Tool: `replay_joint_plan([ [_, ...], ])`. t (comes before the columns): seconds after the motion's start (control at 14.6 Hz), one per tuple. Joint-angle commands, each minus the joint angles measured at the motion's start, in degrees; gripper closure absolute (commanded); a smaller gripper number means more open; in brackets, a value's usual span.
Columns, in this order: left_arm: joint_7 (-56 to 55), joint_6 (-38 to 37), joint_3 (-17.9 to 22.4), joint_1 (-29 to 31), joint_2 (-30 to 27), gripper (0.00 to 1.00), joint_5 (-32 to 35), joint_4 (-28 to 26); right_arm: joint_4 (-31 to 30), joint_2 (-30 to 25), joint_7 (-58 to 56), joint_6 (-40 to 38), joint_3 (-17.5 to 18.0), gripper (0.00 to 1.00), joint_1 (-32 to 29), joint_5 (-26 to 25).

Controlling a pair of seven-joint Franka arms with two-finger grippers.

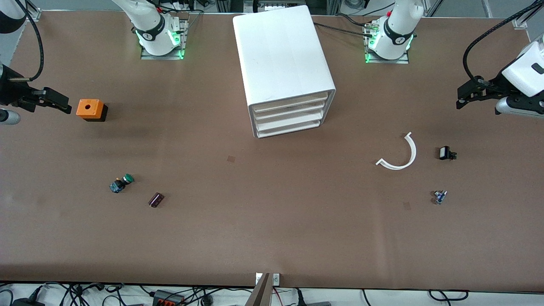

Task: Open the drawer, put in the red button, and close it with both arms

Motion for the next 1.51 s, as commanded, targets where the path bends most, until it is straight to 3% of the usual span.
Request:
replay_joint_plan([
  [0.0,0.18,-1.52,-0.30,-0.23,0.86,0.00,1.60,1.97,-2.91,-2.25,-0.68,1.11,-0.40,0.00,0.03,1.16],
  [1.44,0.18,-2.75,-0.13,0.47,1.12,0.00,1.16,2.32,-5.28,-3.92,-0.77,3.14,-0.32,0.00,-0.06,0.54],
])
